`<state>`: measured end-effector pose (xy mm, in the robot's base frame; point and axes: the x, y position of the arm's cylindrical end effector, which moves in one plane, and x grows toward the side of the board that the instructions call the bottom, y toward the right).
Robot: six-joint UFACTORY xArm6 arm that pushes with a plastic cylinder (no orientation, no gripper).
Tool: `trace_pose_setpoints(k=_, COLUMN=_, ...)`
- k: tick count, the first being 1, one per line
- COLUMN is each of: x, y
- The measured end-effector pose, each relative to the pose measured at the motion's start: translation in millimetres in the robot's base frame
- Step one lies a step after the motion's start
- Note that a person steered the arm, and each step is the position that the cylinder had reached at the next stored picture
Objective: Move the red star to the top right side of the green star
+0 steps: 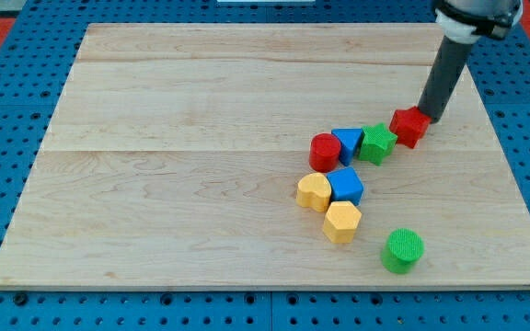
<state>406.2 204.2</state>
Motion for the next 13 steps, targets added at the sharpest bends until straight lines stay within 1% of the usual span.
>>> trace_pose_setpoints(k=1, x=25, y=-4)
trace_pose_setpoints(k=2, x=46, y=-33)
trace_pose_setpoints(k=3, x=45, y=-107)
trace_pose_setpoints(k=4, x=35, y=-180)
trace_pose_setpoints(k=6, x=55, y=-201)
trace_pose_setpoints(k=7, x=33, y=-217)
trace_pose_setpoints(k=8, x=0, y=-211)
trace_pose_setpoints(k=10, x=-57, y=-231)
trace_pose_setpoints(k=13, x=-139, y=-231)
